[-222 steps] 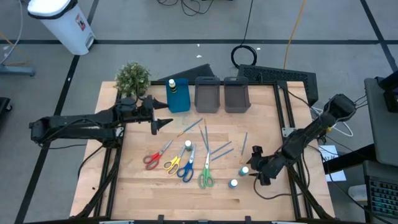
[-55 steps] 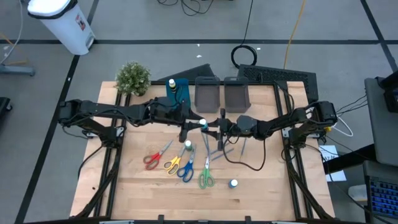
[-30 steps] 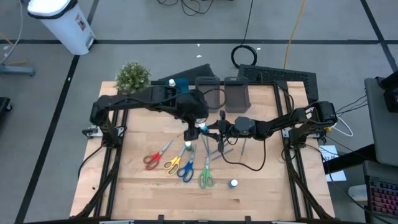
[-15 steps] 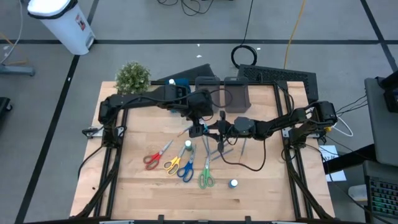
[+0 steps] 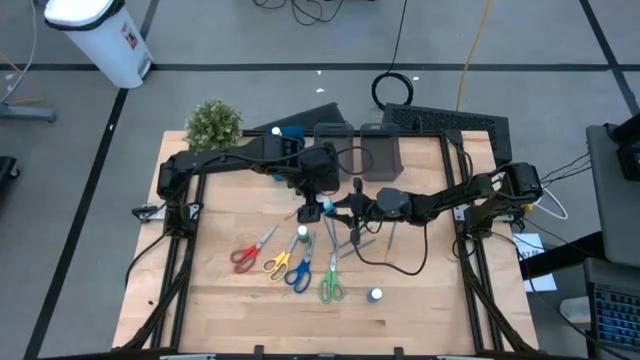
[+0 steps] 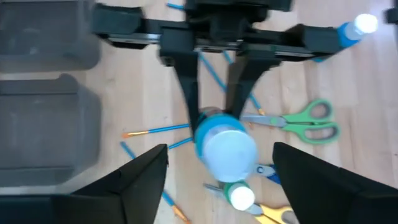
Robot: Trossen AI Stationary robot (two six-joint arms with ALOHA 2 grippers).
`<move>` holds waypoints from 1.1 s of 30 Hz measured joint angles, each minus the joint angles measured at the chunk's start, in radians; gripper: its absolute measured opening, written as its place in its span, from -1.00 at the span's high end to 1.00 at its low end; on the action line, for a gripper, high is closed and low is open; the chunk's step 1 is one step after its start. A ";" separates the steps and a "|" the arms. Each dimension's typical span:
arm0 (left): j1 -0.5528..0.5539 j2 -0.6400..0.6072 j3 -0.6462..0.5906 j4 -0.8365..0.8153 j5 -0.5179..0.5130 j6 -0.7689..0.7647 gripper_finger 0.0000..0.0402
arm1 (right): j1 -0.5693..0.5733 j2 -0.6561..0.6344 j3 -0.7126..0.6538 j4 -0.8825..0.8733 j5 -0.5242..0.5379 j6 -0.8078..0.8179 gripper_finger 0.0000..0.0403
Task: Pick & Place Paint Supplies
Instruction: Put the light blue paint into the blue bin
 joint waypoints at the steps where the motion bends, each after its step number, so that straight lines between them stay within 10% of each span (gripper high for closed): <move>1: 0.000 0.000 0.000 0.000 0.005 0.004 -0.38 | 0.000 0.000 0.000 0.000 0.000 0.000 0.55; 33: 0.001 0.007 -0.029 0.043 -0.019 0.016 0.38 | 0.000 0.000 0.000 0.010 0.000 0.006 0.43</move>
